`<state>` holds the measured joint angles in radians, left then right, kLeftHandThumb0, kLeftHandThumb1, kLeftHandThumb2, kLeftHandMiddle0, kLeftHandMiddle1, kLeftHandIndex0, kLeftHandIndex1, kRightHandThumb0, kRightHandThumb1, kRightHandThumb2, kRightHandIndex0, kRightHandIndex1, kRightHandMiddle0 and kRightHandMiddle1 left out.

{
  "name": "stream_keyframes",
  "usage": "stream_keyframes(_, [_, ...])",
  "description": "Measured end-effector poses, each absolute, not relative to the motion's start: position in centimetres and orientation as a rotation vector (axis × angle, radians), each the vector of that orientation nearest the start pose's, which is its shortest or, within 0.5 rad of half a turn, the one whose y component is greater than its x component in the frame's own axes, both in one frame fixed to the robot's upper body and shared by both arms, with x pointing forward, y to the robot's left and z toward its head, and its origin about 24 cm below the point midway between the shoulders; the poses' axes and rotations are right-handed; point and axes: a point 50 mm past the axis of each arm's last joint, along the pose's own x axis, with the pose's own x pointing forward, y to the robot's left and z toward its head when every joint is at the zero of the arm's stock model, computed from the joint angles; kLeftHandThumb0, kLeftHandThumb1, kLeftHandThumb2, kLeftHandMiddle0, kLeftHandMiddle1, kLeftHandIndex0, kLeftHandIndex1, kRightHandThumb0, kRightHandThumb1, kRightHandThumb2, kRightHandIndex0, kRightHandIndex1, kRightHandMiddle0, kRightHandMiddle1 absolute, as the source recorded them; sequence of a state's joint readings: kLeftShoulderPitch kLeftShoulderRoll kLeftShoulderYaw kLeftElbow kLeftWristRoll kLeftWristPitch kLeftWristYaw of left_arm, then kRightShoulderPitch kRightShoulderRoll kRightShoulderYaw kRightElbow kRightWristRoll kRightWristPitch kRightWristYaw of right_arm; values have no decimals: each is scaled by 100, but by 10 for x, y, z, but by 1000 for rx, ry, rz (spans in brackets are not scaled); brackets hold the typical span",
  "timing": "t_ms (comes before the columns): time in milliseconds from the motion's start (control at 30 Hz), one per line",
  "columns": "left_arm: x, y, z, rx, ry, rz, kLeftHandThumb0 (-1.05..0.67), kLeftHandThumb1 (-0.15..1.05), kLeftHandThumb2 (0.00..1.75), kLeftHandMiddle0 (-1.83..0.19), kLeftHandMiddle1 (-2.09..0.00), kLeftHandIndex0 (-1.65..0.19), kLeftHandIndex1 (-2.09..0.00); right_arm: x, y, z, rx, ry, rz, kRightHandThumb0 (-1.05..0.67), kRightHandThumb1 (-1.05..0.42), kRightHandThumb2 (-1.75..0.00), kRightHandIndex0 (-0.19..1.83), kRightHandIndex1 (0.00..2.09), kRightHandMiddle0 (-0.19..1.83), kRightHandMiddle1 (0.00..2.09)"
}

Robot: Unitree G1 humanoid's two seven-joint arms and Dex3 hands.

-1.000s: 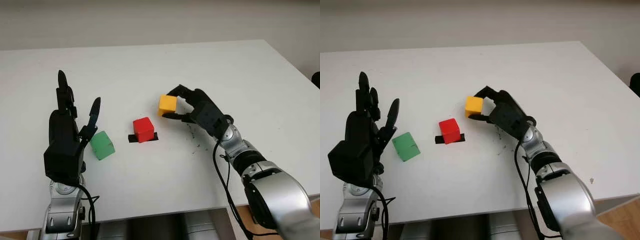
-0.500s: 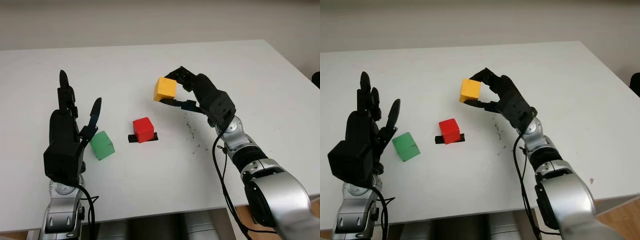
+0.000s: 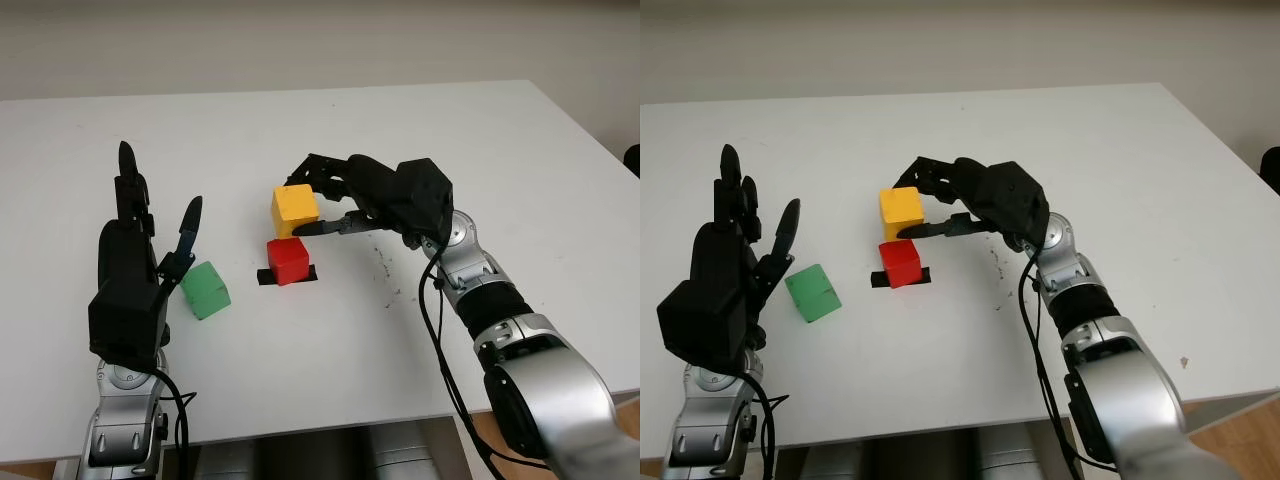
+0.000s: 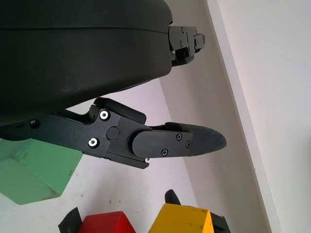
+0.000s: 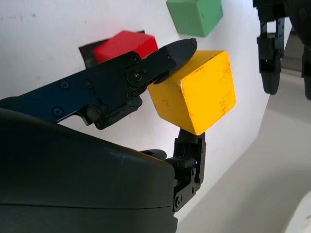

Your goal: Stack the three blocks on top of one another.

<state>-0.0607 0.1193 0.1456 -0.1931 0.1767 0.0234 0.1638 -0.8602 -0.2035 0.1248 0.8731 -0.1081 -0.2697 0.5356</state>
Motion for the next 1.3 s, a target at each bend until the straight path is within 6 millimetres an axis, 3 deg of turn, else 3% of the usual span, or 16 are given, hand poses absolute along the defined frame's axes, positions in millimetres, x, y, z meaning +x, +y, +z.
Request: stream_keyframes(1300, [253,207,104,274,-242,313,-62,105,39,5,-5,11,-5,381,-105,104,-443,-1,728,-50,-93,-5,30,5,39,159])
